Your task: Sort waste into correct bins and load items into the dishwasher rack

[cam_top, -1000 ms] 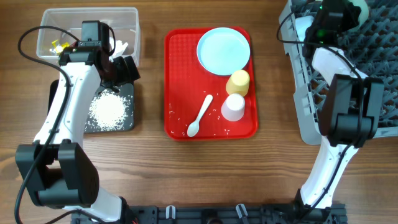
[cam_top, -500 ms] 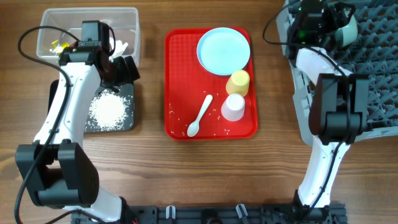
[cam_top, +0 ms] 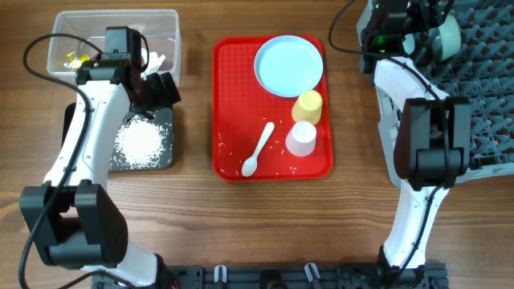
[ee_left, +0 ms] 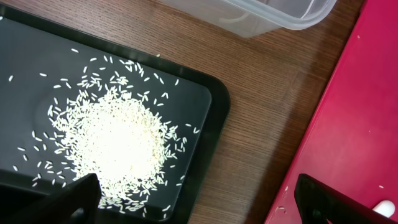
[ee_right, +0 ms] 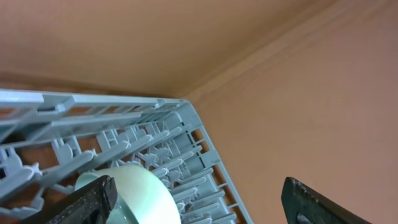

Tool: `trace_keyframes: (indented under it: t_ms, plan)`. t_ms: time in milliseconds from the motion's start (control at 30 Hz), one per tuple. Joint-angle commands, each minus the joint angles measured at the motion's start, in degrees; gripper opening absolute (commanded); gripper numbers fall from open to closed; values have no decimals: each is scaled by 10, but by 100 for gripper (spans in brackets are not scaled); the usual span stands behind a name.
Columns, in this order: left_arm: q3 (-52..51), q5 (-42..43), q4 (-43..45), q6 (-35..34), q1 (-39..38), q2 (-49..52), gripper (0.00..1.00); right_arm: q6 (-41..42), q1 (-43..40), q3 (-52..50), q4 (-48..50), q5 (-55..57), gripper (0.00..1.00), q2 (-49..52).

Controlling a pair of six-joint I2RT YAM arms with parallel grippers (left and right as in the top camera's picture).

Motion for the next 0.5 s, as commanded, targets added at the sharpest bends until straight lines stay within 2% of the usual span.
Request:
trace_keyframes:
  t_ms: [0,167,267,333,400,433,467]
  plan:
    - [-2,5,1,-9,2,5,100,73,-10,14,-23,9,90,-39]
    - [-2,5,1,-9,2,5,100,174,-28,14,-122,-22,90,-70]
    - [-2,5,1,-9,2,5,100,302,-36,14,-247,-110,91,-107]
    - [-2,5,1,-9,2,5,100,358,-34,15,-309,-188,91,-131]
    - [-2,5,1,-9,2,5,100,419,-24,16,-382,-331,91,-174]
    - [-2,5,1,-9,2,5,100,445,-15,16,-416,-453,90,-204]
    - [-2,5,1,-9,2,5,100,468,-6,16,-441,-593,86,-232]
